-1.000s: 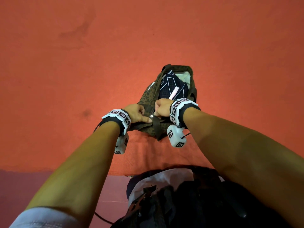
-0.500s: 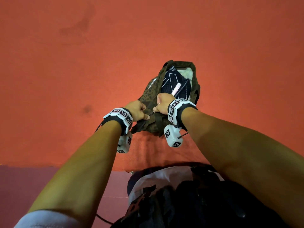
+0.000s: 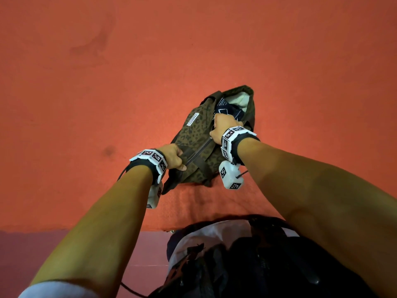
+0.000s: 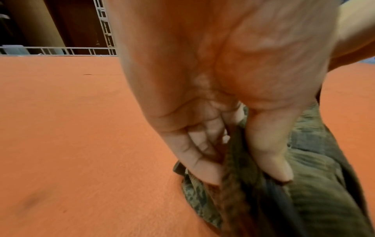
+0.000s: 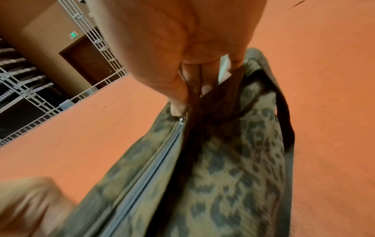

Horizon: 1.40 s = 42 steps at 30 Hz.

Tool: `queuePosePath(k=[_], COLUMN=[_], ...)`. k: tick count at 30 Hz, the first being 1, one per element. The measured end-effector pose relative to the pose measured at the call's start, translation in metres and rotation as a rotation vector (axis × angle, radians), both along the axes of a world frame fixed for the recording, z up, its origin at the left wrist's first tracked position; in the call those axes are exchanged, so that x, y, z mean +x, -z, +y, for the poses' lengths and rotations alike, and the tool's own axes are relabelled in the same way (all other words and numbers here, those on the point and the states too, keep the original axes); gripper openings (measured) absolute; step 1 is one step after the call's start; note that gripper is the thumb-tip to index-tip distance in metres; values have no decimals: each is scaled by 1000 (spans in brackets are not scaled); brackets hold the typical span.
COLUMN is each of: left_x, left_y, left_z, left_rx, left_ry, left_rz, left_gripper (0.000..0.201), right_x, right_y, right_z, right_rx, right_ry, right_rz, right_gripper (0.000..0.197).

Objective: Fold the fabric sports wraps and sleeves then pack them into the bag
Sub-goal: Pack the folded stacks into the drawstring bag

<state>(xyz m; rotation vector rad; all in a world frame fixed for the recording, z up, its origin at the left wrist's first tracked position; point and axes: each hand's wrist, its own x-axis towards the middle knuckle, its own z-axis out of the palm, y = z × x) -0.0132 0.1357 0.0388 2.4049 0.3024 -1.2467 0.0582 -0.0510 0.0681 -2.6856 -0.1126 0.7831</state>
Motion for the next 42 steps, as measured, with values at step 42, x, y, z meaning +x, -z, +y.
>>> queuePosePath(k=[42], left_x=[123], left_y=[-8], left_z=[-79], left_rx=[112], left_ry=[414], left_rz=[-336], left_gripper=[33], right_x=[92], right_y=[24], right_z=[-48], right_rx=[120], right_ry=[216], right_rz=[-95], right_gripper=[15])
